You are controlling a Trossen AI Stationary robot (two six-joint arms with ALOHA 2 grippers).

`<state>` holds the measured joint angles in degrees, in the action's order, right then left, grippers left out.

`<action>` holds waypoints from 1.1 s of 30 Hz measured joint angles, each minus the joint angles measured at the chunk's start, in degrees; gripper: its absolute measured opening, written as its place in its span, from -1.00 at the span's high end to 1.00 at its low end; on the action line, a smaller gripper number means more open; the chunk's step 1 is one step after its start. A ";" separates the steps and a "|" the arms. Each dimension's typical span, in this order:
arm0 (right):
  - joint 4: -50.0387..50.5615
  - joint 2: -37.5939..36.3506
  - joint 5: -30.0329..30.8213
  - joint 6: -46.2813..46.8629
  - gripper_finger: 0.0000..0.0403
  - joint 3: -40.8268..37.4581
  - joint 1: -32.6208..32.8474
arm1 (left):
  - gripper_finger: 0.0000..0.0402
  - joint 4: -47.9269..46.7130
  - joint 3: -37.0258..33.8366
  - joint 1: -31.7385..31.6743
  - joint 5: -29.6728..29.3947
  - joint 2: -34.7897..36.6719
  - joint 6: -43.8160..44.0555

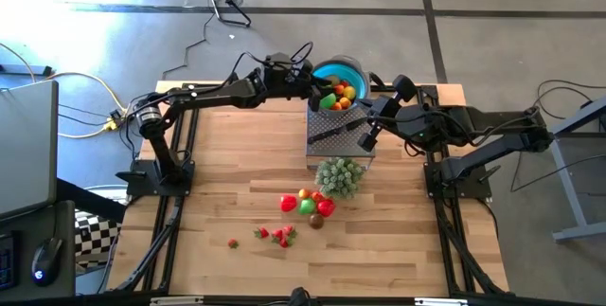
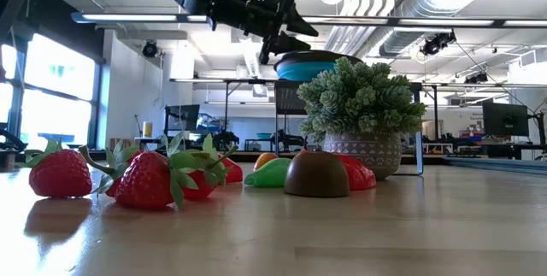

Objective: Pick & Place Fruit
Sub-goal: Put the red apple into the blue strainer bowl

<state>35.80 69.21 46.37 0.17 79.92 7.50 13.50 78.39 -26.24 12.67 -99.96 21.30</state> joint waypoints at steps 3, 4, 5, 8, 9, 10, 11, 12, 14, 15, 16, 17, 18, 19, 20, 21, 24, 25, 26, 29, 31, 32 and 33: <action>0.01 0.00 0.00 -0.01 0.98 0.00 -0.01 | 0.12 -0.09 0.00 0.00 0.00 0.00 0.00; 0.00 0.00 -0.01 0.01 0.98 0.00 0.01 | 0.12 -0.09 0.00 0.00 -0.02 0.00 0.00; 0.00 0.00 0.00 0.01 0.98 0.00 -0.01 | 0.12 -0.09 0.00 0.00 -0.02 0.00 0.00; 0.01 0.00 0.00 0.01 0.98 0.00 0.01 | 0.12 -0.13 0.00 0.00 -0.17 0.00 0.00; 0.01 0.00 0.00 0.01 0.98 0.00 0.00 | 0.13 -0.13 0.00 0.00 -0.17 0.00 0.00; 0.00 0.00 0.00 0.01 0.98 0.00 0.00 | 0.14 -0.19 0.00 0.00 -0.17 0.01 0.00; -0.01 0.00 0.00 0.01 0.98 0.00 0.00 | 0.17 -0.36 0.00 0.00 -0.17 0.02 -0.02; 0.01 0.00 0.00 0.01 0.98 0.00 0.01 | 0.20 -0.42 0.00 0.00 -0.17 0.02 -0.08; 0.01 0.00 0.00 0.01 0.98 0.00 -0.01 | 0.29 -0.39 0.00 0.00 -0.17 0.02 -0.33; 0.01 0.00 0.00 0.01 0.98 0.00 0.01 | 0.34 -0.35 0.00 0.00 -0.17 0.02 -0.35; -0.01 0.00 0.00 0.01 0.98 0.00 0.01 | 0.40 -0.37 0.00 0.00 -0.17 0.02 -0.39; -0.01 0.00 -0.02 0.01 0.98 0.00 0.01 | 0.45 -0.37 0.00 0.00 -0.17 0.02 -0.42; -0.01 0.00 -0.02 0.01 0.98 0.00 0.00 | 0.50 -0.37 0.00 0.00 -0.17 0.02 -0.42; 0.01 0.00 -0.02 0.01 0.98 0.00 -0.01 | 0.54 -0.35 0.00 0.00 -0.17 0.02 -0.43; 0.00 0.00 -0.02 0.01 0.98 0.00 -0.01 | 0.59 -0.30 0.00 0.00 -0.17 0.02 -0.43; 0.00 0.00 -0.02 0.01 0.98 0.00 0.00 | 0.62 -0.17 0.00 0.00 -0.17 0.02 -0.44; -0.01 0.00 -0.02 0.02 0.98 0.00 0.00 | 0.68 0.09 0.00 0.00 -0.18 0.04 -0.43; 0.00 0.00 -0.02 0.02 0.98 0.00 0.00 | 0.69 0.09 0.00 0.00 -0.20 0.04 -0.44; -0.01 0.00 -0.02 0.01 0.98 0.00 0.01 | 0.70 0.07 0.00 0.00 -0.20 0.04 -0.44; -0.01 0.00 -0.02 0.03 0.98 0.00 -0.01 | 0.70 0.07 0.00 0.00 -0.17 0.04 -0.08; 0.00 0.00 -0.02 0.02 0.98 0.00 0.00 | 0.70 0.04 -0.01 0.00 0.00 0.04 0.20; 0.00 0.00 -0.02 0.03 0.98 0.00 0.01 | 0.70 0.04 -0.02 0.00 0.44 0.04 0.20; -0.01 0.00 -0.02 0.03 0.98 0.00 0.00 | 0.70 0.04 0.00 0.00 1.14 0.04 0.22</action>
<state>35.79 69.21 46.35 0.21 79.92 7.49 13.54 78.39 -26.24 13.80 -99.92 21.52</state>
